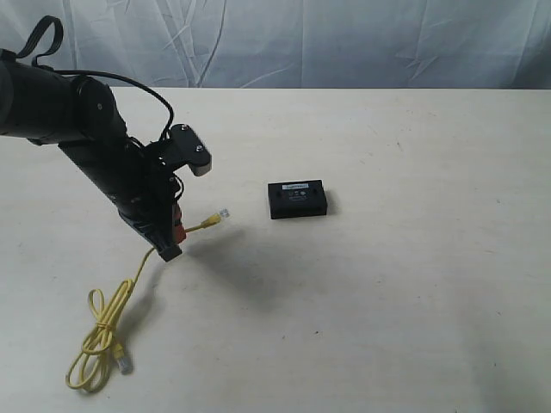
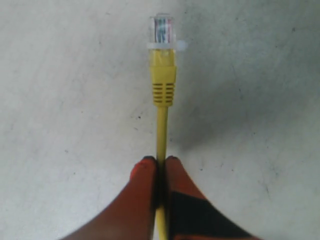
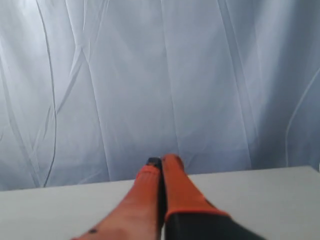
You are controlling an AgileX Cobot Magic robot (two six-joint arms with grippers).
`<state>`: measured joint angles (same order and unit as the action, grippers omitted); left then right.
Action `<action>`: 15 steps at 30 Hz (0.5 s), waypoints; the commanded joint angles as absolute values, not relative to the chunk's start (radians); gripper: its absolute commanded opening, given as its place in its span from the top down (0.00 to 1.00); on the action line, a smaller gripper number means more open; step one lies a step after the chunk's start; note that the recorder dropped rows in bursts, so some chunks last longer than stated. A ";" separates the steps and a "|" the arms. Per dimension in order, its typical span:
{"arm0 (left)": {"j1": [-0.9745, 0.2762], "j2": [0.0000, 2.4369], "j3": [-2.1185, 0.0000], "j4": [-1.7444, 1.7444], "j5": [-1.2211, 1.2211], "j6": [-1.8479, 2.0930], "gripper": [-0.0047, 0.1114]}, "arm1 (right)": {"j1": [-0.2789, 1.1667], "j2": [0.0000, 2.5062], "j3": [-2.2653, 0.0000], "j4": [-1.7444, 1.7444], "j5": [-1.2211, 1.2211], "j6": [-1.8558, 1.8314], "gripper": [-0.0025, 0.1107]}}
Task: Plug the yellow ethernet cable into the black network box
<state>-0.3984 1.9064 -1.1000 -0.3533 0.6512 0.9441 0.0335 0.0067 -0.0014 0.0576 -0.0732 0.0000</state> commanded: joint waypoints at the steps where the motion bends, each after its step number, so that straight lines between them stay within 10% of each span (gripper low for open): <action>1: -0.400 1.908 -1.099 -0.359 0.650 0.945 0.96 | 0.030 0.000 0.000 0.055 -0.183 0.000 0.98; 15: -0.400 1.908 -1.099 -0.365 0.651 0.945 0.96 | 0.030 0.180 -0.263 0.015 0.021 0.000 0.98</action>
